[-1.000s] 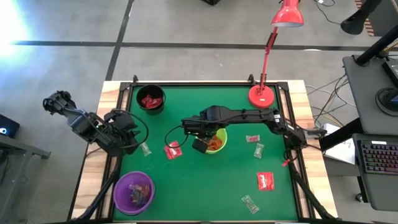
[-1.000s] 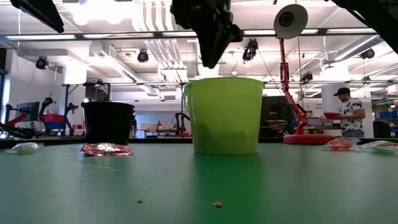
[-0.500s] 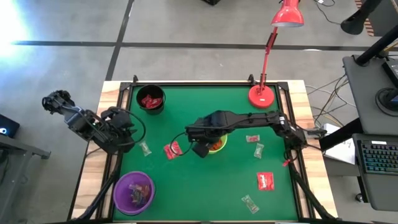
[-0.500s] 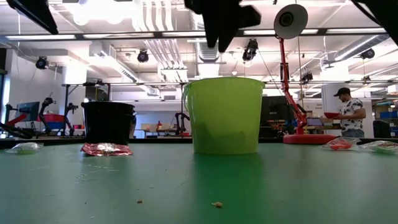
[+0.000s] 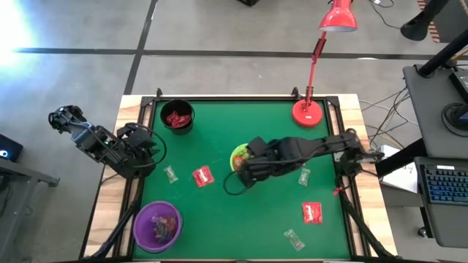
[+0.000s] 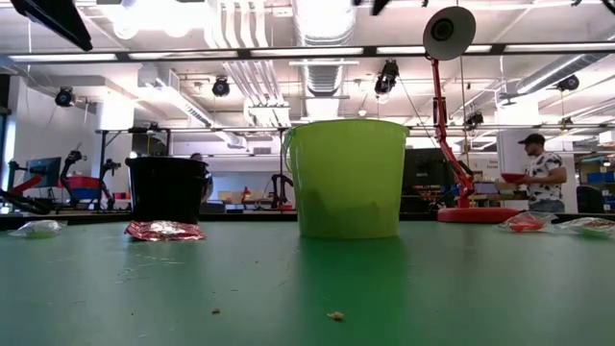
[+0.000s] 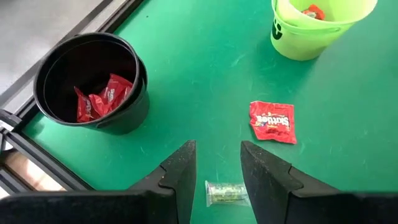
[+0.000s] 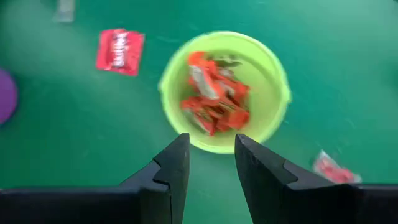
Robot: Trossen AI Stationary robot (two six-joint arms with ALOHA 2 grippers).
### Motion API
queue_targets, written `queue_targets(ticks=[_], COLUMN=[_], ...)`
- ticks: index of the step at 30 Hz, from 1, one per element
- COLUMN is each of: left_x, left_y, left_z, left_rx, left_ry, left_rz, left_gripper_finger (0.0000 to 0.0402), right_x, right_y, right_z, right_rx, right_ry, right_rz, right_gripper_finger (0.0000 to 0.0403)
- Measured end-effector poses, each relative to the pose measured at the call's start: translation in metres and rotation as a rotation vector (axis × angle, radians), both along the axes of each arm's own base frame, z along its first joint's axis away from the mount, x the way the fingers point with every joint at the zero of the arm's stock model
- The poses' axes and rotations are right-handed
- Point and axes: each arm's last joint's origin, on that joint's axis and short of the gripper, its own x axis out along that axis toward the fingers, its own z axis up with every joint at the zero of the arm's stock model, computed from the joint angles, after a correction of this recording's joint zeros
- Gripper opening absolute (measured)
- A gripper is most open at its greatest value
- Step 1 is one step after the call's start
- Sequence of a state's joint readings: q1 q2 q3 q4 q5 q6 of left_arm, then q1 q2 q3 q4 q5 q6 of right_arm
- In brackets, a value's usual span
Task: Sort candy
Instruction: Put the green gummy into the purple bucket
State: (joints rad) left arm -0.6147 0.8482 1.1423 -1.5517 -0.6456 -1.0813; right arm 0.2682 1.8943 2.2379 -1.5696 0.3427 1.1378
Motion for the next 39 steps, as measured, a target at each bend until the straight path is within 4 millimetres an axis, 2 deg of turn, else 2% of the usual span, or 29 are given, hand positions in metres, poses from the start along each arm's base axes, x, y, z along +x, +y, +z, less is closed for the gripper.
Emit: queue_targets(ticks=[4, 12, 15, 21, 30, 39], left_x=[0.000, 0.000, 0.000, 0.001, 0.001, 0.002], left_y=[0.001, 0.001, 0.001, 0.000, 0.000, -0.001], left_z=[0.001, 0.001, 0.001, 0.001, 0.001, 0.001], left_rx=[0.013, 0.012, 0.010, 0.011, 0.013, 0.007], left_ry=[-0.017, -0.025, -0.026, -0.024, -0.023, -0.030], left_rz=[0.007, 0.012, 0.014, 0.014, 0.012, 0.011], left_gripper_finger=[0.0109, 0.0109, 0.0109, 0.0109, 0.0109, 0.0109], right_x=[-0.026, -0.079, -0.095, -0.120, -0.136, -0.133], right_y=[0.000, -0.015, -0.020, -0.022, -0.026, -0.025], right_z=[-0.012, -0.043, -0.055, -0.082, -0.117, -0.142], right_rx=[0.004, -0.001, 0.008, 0.140, 0.086, 0.137], right_ry=[0.047, 0.156, 0.174, 0.285, 0.424, 0.343], right_rz=[-0.099, -0.275, -0.374, -0.571, -0.588, -0.608], right_gripper_finger=[0.0118, 0.0118, 0.0118, 0.0118, 0.0118, 0.0137])
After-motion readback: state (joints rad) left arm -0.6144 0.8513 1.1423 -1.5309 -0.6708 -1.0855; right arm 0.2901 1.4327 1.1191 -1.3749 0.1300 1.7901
